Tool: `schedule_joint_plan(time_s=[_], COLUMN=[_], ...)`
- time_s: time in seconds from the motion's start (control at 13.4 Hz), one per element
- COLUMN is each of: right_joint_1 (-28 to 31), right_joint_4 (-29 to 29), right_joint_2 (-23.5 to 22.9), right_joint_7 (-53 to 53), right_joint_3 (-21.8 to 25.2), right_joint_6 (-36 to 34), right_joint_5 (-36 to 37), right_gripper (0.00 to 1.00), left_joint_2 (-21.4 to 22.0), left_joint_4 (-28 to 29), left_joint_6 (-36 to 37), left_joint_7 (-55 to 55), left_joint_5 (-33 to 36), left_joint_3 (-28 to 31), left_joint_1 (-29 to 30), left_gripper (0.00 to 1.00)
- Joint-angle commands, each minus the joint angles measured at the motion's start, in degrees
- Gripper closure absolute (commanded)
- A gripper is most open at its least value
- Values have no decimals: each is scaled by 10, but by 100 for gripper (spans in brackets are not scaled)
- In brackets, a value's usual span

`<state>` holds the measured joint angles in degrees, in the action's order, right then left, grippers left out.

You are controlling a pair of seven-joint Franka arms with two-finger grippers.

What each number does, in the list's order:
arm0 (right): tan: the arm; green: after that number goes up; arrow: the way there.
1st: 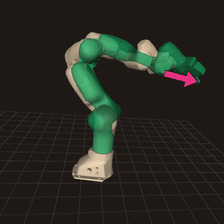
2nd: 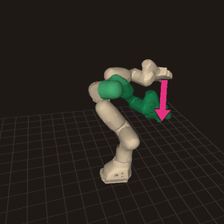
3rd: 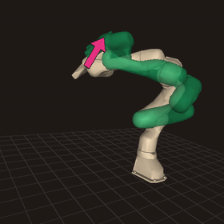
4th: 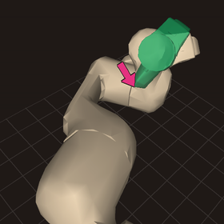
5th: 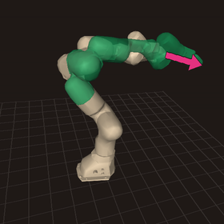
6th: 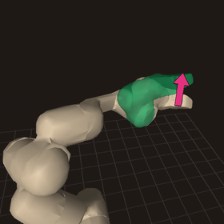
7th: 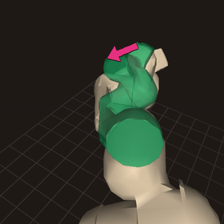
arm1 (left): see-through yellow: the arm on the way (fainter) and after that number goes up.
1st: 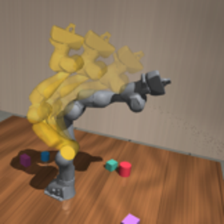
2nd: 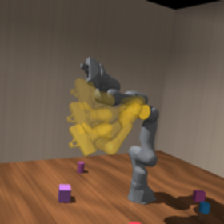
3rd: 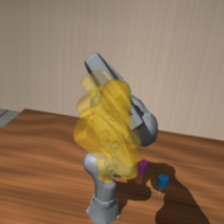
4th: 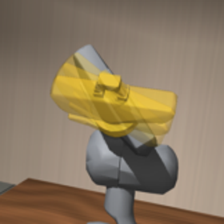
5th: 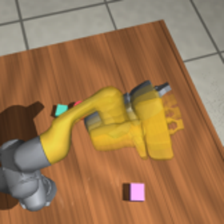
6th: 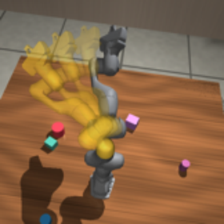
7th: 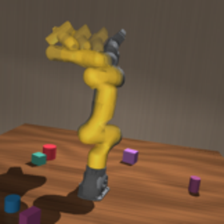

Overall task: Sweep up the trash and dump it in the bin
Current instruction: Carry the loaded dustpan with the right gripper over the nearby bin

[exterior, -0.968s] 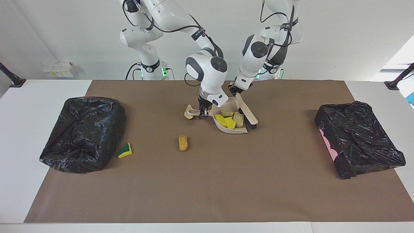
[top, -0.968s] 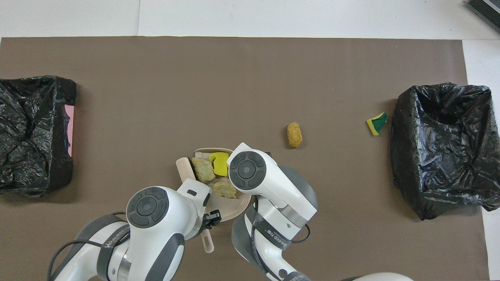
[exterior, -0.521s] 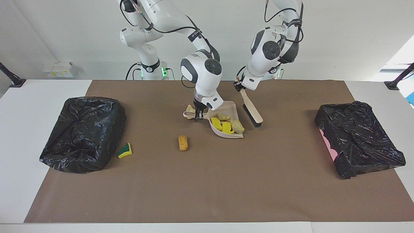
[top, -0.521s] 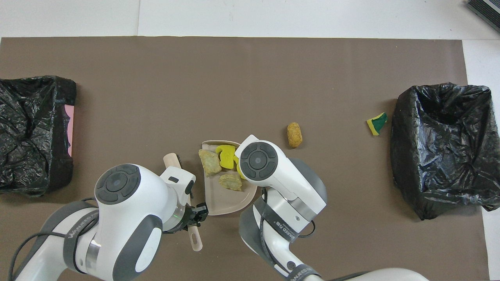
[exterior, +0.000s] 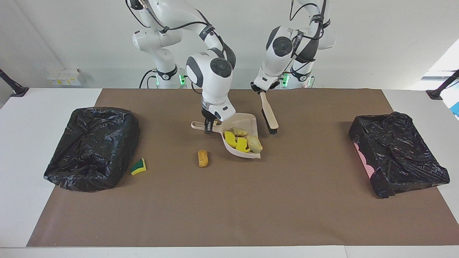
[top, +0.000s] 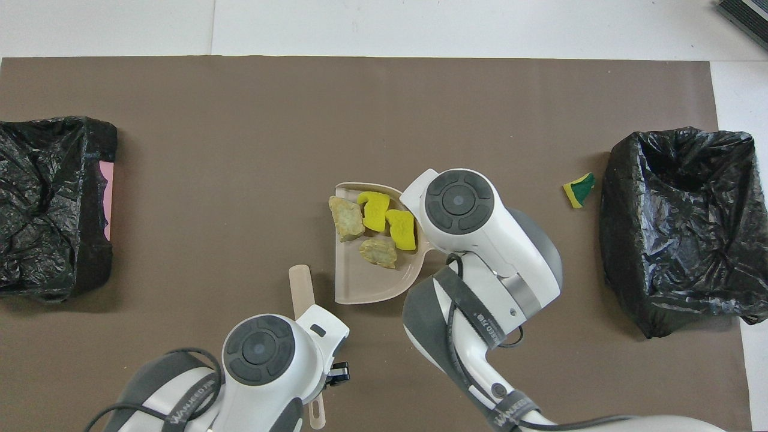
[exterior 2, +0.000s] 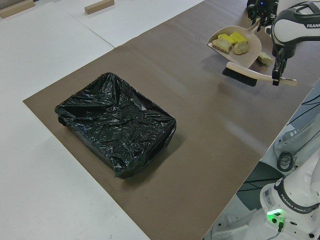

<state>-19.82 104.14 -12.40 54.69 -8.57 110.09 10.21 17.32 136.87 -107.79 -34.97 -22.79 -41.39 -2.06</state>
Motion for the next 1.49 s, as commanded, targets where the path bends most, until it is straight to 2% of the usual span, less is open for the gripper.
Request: schedule_joint_plan(time_s=[0.0,0.22,0.45,0.82,0.97,1.19,1.27,1.41], right_joint_1=[45,109,177,296,340,416,447,487], right_joint_4=[-10,-17,-23,-54,-55,-55,-55,-55], right_joint_2=[18,29,37,48,62,69,69,72], right_joint_7=[65,152,212,287,310,350,370,428], right_joint_3=[-6,-5,-3,3,7,8,11,13], right_joint_6=[-26,-45,-61,-93,-91,-88,-82,-79], right_joint_5=[-20,-40,-41,-26,19,43,44,45], right_gripper=[100,100,100,100,100,100,100,100], left_joint_2=[28,28,25,28,25,23,23,22], left_joint_4=[26,31,45,59,59,60,60,60], left_joint_6=[-22,-33,-96,-98,-100,-98,-98,-99], left_joint_7=[-10,-38,-84,-70,-63,-48,-28,-2], left_joint_5=[-8,-58,-92,-102,-103,-103,-103,-103], left_joint_3=[-31,-86,-135,-142,-142,-142,-142,-141], left_joint_1=[-8,-8,-8,-11,-10,-9,-8,-8], left_gripper=[100,100,100,100,100,88,88,74])
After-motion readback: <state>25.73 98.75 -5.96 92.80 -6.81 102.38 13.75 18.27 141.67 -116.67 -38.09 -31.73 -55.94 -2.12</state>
